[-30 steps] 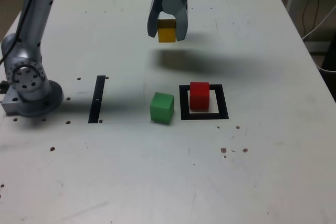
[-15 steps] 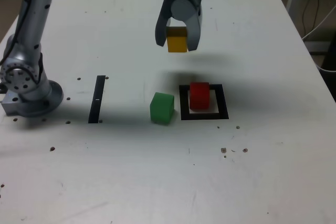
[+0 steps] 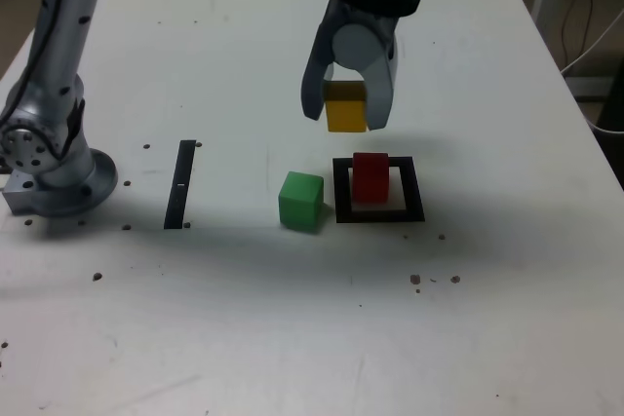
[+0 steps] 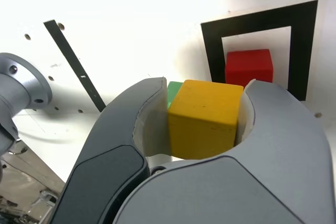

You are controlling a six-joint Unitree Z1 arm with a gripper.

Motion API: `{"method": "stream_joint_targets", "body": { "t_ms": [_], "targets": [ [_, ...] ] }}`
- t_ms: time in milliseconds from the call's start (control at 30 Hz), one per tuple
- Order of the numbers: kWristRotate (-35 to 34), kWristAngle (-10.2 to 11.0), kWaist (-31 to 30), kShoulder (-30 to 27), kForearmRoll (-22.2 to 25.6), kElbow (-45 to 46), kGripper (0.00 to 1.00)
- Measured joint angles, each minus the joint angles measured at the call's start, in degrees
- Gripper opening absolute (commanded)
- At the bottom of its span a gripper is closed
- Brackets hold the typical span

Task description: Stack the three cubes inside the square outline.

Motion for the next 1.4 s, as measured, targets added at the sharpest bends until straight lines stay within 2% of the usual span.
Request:
{"method": "stream_joint_targets", "body": {
  "t_ms": [200, 1067, 1133, 1300, 1333, 1400],
  "targets": [
    [-1.11, -0.99, -2.37, 2.06, 0.08, -1.19, 0.35],
    [-1.51, -1.05, -2.98, 7.84, -0.21, -3.73, 0.36],
    [-1.51, -1.04, -2.84, 7.87, -0.25, -3.73, 0.45],
    [-1.01, -0.97, -2.54, 8.09, -0.79, -3.73, 0.85],
    [-0.81, -0.96, -2.54, 8.11, -0.93, -3.73, 0.9],
    [-0.68, -0.88, -2.5, 8.11, -1.04, -3.73, 0.93]
  ]
}}
